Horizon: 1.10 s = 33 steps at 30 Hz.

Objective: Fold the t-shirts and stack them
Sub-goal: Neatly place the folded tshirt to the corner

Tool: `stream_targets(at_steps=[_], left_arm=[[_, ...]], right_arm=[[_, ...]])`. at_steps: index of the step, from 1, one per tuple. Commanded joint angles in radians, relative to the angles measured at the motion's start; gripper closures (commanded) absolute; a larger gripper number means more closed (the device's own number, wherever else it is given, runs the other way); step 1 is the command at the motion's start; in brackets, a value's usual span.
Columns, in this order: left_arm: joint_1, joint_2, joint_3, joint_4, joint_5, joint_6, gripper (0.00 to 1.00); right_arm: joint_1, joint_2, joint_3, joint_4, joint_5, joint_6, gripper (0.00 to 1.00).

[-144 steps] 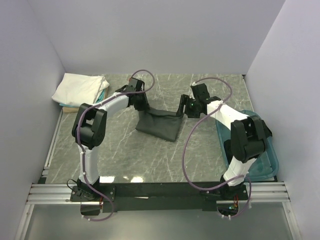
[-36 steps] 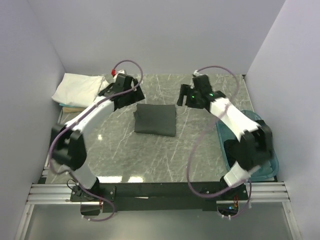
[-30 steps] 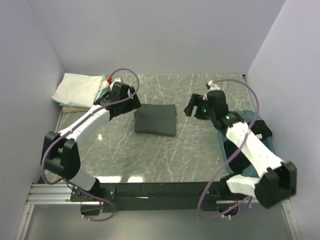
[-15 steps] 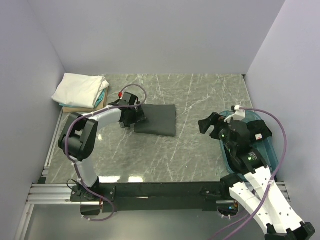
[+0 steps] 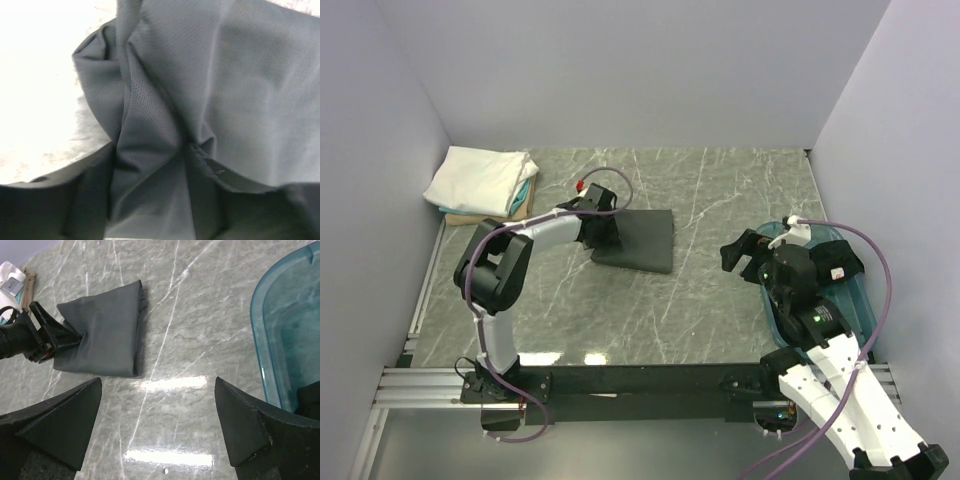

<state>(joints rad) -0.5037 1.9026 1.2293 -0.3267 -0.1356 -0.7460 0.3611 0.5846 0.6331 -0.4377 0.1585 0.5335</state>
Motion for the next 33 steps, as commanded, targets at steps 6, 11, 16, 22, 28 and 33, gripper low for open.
stream_targets(at_steps=[6, 11, 16, 22, 28, 33], left_arm=[[-0.05, 0.079, 0.1, -0.146, -0.174, 0.008, 0.84], [-0.05, 0.102, 0.166, -0.238, -0.318, 0.043, 0.99], [-0.048, 0.055, 0.19, -0.229, -0.528, 0.15, 0.99], [-0.007, -0.022, 0.142, -0.043, -0.67, 0.483, 0.99], [0.103, -0.071, 0.102, 0.127, -0.665, 0.782, 0.99], [0.158, -0.047, 0.18, 0.149, -0.633, 0.984, 0.99]], right_arm=[[-0.002, -0.009, -0.01, 0.014, 0.067, -0.039, 0.0], [-0.002, -0.017, -0.019, 0.02, 0.085, -0.059, 0.0], [-0.001, -0.02, -0.041, 0.042, 0.096, -0.066, 0.0], [-0.001, -0.011, -0.049, 0.051, 0.099, -0.069, 0.0], [-0.002, -0.005, -0.056, 0.056, 0.098, -0.067, 0.0], [-0.002, 0.012, -0.062, 0.059, 0.105, -0.064, 0.0]])
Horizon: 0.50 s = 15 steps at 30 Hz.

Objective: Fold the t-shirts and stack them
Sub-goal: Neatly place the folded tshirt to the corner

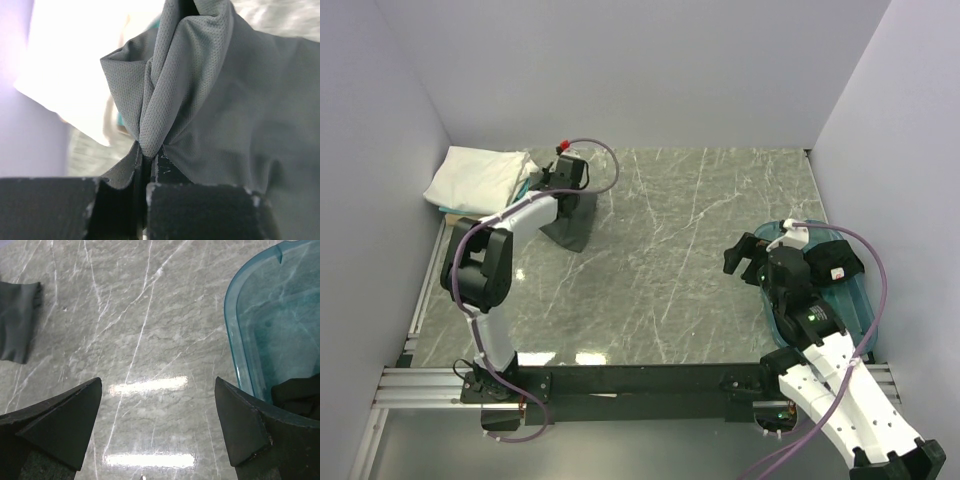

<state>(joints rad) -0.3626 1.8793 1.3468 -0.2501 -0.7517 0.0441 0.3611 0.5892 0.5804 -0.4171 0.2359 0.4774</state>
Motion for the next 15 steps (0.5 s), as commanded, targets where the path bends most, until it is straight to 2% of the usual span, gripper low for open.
stream_targets(at_steps=[1, 5, 11, 15], left_arm=[[0.04, -0.005, 0.086, 0.06, -0.012, 0.204, 0.99], [0.096, 0.003, 0.162, 0.034, -0.002, 0.263, 0.99], [0.155, -0.066, 0.172, 0.087, 0.014, 0.309, 0.99], [0.195, -0.115, 0.19, 0.091, 0.064, 0.266, 0.99]], right_arm=[[-0.001, 0.014, -0.014, 0.038, 0.029, -0.006, 0.0], [-0.002, 0.024, -0.022, 0.041, 0.037, -0.003, 0.0], [-0.001, 0.031, -0.022, 0.043, 0.031, 0.004, 0.0], [-0.001, 0.041, -0.02, 0.04, 0.036, 0.004, 0.0]])
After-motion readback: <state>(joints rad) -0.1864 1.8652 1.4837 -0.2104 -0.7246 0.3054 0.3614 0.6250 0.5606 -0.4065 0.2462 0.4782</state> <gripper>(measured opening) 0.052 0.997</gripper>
